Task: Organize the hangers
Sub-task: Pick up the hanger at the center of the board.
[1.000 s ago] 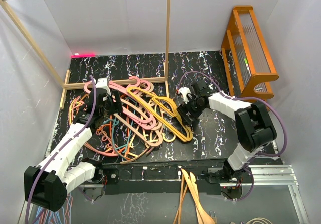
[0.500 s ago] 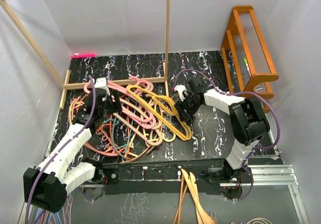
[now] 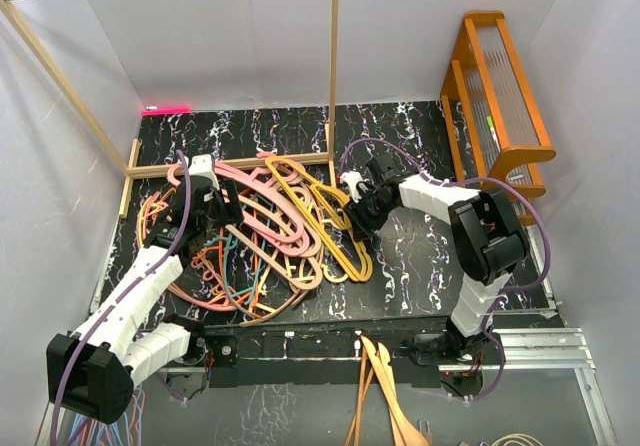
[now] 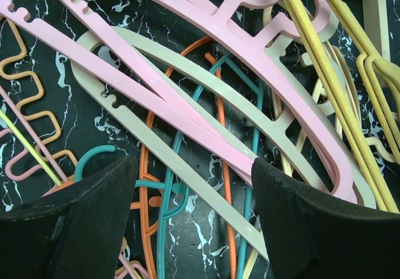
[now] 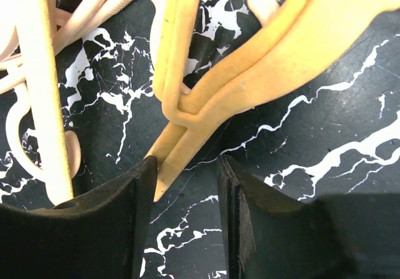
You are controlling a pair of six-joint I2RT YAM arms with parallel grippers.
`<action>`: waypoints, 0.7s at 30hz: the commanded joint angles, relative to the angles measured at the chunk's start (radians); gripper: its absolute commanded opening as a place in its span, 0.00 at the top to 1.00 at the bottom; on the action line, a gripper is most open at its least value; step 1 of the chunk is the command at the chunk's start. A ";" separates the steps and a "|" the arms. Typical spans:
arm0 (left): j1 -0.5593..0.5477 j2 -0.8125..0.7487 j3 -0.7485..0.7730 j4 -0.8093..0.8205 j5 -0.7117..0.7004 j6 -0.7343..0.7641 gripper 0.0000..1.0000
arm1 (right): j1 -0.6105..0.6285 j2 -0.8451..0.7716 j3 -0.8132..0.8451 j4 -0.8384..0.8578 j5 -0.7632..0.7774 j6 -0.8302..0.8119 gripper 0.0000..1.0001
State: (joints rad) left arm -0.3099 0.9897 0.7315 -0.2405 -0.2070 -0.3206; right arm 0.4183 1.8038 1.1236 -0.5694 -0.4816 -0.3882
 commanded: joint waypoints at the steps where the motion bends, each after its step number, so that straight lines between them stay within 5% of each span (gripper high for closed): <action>1: 0.000 -0.003 0.039 -0.010 -0.020 0.011 0.28 | 0.008 0.026 0.049 -0.002 -0.022 -0.010 0.57; 8: -0.001 -0.008 0.038 -0.011 -0.028 0.011 0.28 | 0.008 0.017 0.080 -0.030 0.003 -0.018 0.92; 14: 0.000 -0.045 0.053 -0.024 -0.047 0.022 0.28 | 0.007 -0.081 0.117 -0.081 0.060 -0.060 0.92; 21: -0.001 -0.016 0.243 -0.038 0.314 0.167 0.25 | 0.008 -0.208 0.142 -0.185 0.113 -0.188 0.92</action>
State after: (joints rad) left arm -0.3099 0.9596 0.8207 -0.2718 -0.1135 -0.2611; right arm 0.4244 1.7023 1.2072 -0.7029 -0.4091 -0.4725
